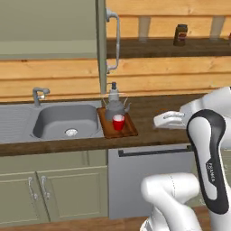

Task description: Pick the kettle from the counter and place it on the tray. Then pick the mug from the cabinet and place it on the tray. Then close the cabinet doors.

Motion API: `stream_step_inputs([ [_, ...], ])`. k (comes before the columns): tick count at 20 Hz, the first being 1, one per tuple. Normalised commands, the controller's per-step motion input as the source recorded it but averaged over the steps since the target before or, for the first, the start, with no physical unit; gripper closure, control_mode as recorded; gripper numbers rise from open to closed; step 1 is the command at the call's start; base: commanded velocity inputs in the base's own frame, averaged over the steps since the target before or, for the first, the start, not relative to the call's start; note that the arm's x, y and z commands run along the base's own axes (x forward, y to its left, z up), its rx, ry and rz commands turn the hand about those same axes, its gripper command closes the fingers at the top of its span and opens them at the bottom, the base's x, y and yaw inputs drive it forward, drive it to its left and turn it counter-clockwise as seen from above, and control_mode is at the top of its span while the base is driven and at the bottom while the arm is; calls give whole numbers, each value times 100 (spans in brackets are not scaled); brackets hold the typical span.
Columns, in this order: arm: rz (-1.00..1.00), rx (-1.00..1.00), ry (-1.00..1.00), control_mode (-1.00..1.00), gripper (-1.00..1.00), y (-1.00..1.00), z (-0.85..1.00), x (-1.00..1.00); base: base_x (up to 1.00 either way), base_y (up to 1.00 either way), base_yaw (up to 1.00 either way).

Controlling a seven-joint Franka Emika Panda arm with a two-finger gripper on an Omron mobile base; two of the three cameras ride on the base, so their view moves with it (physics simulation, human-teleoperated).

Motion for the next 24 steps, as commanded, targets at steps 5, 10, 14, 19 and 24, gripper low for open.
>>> stream_step_inputs([
  [5, 0, 0, 0, 100, -100, 0, 0, 0, -80, 93, -13],
  [10, 0, 0, 0, 100, -100, 0, 0, 0, -34, 100, -18],
  [14, 0, 0, 0, 100, -100, 0, 0, 0, 15, 100, -16],
  [19, 0, 0, 0, 100, -100, 0, 0, 0, 60, 98, -10],
  [24, 0, 0, 0, 100, -100, 0, 0, 0, 77, 52, 0],
])
